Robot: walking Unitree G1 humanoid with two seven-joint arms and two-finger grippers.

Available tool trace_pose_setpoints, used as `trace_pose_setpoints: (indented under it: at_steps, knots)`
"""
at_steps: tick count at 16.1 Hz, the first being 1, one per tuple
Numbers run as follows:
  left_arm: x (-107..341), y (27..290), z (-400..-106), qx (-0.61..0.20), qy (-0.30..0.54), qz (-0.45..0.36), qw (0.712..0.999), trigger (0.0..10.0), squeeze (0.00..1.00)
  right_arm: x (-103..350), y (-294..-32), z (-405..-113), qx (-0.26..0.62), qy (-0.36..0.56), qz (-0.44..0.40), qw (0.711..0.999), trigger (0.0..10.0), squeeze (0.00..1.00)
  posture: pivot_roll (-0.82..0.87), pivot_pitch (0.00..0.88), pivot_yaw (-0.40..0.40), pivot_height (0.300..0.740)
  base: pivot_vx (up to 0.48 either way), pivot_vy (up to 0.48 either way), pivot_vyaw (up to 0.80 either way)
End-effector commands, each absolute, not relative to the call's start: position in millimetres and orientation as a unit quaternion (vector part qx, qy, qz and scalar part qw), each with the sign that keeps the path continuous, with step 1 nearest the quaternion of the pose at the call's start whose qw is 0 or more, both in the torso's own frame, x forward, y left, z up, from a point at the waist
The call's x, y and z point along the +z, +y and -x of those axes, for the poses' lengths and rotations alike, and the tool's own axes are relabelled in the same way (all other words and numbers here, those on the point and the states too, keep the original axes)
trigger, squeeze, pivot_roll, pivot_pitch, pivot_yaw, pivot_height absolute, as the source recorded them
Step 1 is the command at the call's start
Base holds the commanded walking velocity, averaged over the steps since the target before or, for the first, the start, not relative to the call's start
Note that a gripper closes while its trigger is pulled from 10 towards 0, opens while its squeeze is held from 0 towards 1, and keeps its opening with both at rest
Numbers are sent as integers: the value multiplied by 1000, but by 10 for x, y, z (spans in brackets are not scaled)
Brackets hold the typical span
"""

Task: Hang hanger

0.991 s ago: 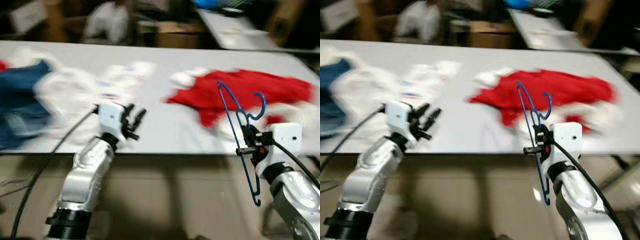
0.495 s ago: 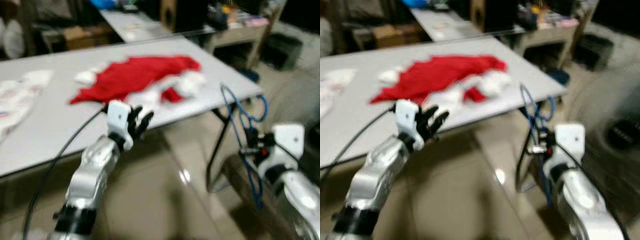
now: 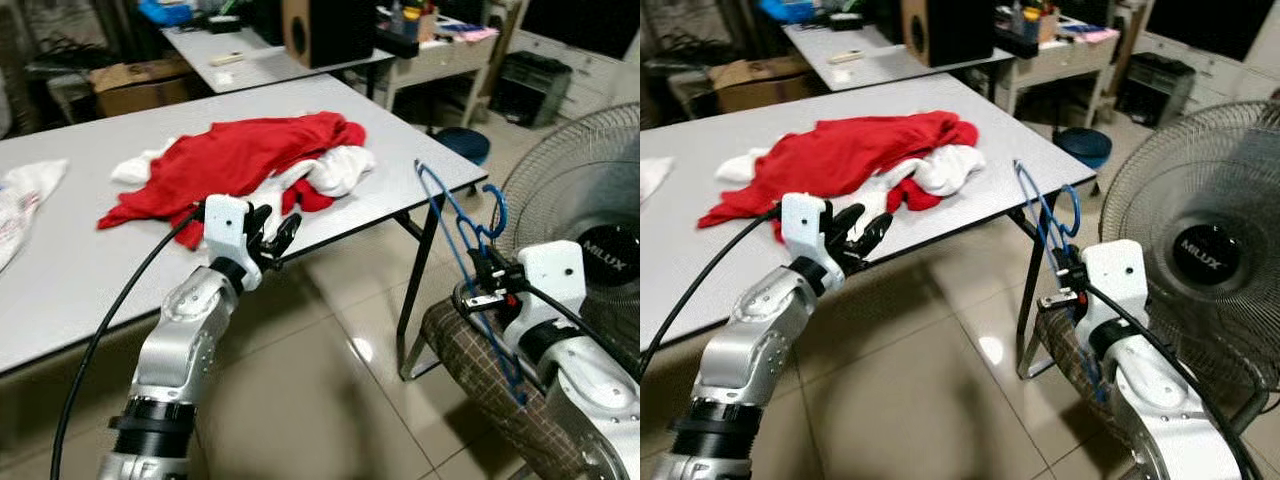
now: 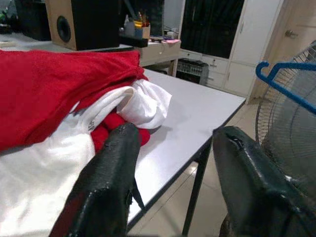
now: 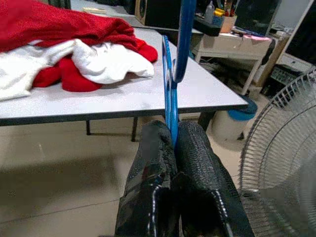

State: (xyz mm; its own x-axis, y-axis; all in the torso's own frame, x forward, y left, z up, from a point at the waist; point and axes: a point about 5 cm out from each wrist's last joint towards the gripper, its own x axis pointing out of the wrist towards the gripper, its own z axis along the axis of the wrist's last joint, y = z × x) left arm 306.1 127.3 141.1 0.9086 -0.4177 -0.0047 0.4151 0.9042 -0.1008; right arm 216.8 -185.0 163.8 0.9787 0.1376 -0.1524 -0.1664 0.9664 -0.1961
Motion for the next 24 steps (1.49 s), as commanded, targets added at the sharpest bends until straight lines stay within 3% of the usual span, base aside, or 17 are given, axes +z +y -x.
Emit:
trace_pose_setpoints:
  at_steps: [1,4,15,16,19,20,21,22,24]
  knots:
    - [1424,1342,-3094,-191,10,43,981,10000,769,1672,-1839,-2171,86,55,111,989,10000,0,-118,0,5,740,356,0,0]
    - [1435,1377,-3117,-168,2,41,985,10000,757,1741,-1852,-2174,92,33,100,990,10000,0,-122,0,-2,740,351,0,0]
    - [1387,1151,-3105,-228,-4,74,971,10000,706,1732,-1997,-2045,70,38,126,989,10000,0,-191,0,13,740,289,0,0]
    - [1385,1086,-3086,-259,-6,65,964,10000,1000,1716,-2031,-2027,62,41,124,989,10000,0,-187,0,26,740,0,0,0]
    - [1409,984,-3194,-277,-10,30,960,10000,1000,1712,-2084,-1980,64,47,135,988,10000,0,-195,0,57,740,0,0,0]
    - [1430,962,-3393,-271,-6,-31,962,10000,973,1722,-2057,-1958,95,49,145,984,10000,0,-200,0,76,740,0,0,0]
    - [1447,961,-3438,-271,-8,-37,962,10000,63,1718,-2059,-1956,102,50,150,982,10000,0,-203,0,82,740,0,0,0]
    - [1470,967,-3511,-270,-11,-52,961,10000,0,1707,-2077,-1954,106,53,160,980,10000,0,-209,0,97,740,0,0,0]
    - [1489,908,-3618,-287,-7,-74,955,10000,0,1728,-2120,-1941,111,55,172,977,10000,0,-213,0,102,740,0,0,0]
